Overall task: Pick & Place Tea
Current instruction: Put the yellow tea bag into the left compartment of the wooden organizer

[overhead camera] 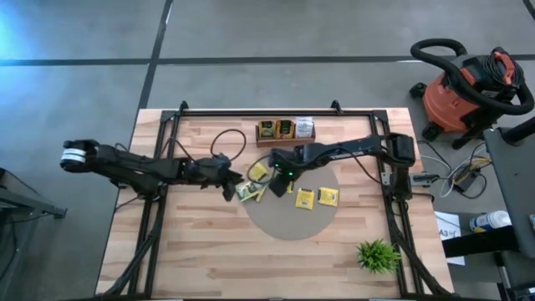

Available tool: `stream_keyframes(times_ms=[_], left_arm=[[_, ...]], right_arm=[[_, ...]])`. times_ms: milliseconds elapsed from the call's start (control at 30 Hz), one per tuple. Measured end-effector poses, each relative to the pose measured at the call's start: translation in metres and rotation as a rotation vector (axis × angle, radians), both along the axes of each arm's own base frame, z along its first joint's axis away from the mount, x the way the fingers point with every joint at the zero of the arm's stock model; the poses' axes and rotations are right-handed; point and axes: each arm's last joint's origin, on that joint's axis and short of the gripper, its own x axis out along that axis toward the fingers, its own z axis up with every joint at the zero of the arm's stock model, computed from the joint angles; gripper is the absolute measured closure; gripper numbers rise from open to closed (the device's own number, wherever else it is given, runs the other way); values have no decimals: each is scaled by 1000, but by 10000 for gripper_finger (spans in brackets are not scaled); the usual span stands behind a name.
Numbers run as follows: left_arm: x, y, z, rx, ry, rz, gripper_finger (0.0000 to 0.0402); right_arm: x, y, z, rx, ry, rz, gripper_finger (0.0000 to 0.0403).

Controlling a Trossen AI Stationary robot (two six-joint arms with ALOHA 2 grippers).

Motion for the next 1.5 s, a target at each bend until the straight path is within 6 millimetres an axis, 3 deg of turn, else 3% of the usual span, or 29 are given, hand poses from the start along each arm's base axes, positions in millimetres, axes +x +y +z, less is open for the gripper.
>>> stream_keyframes(times_ms=[267,433,800,1000,1133,1367,1500], left_arm=[[27,-1,-9,-10,-7,-31,309],[52,-3,-8,6,16,-142,309],[133,5,7,92,-24,-341,309],[172,7,-4,77,4,-351,309],[182,7,-20,56,94,-353,309],[173,4,-47,-26,271,-340,309],[172,2,-54,-49,286,-365,309]], right_arm=[[-67,10,-7,3,238,-126,310],[-107,21,-9,41,260,-234,316],[-167,45,-7,147,265,-350,300],[-181,58,-18,167,289,-366,310],[-180,60,-26,170,266,-349,319],[-169,61,-35,170,175,-325,323],[-166,60,-36,166,151,-328,319]])
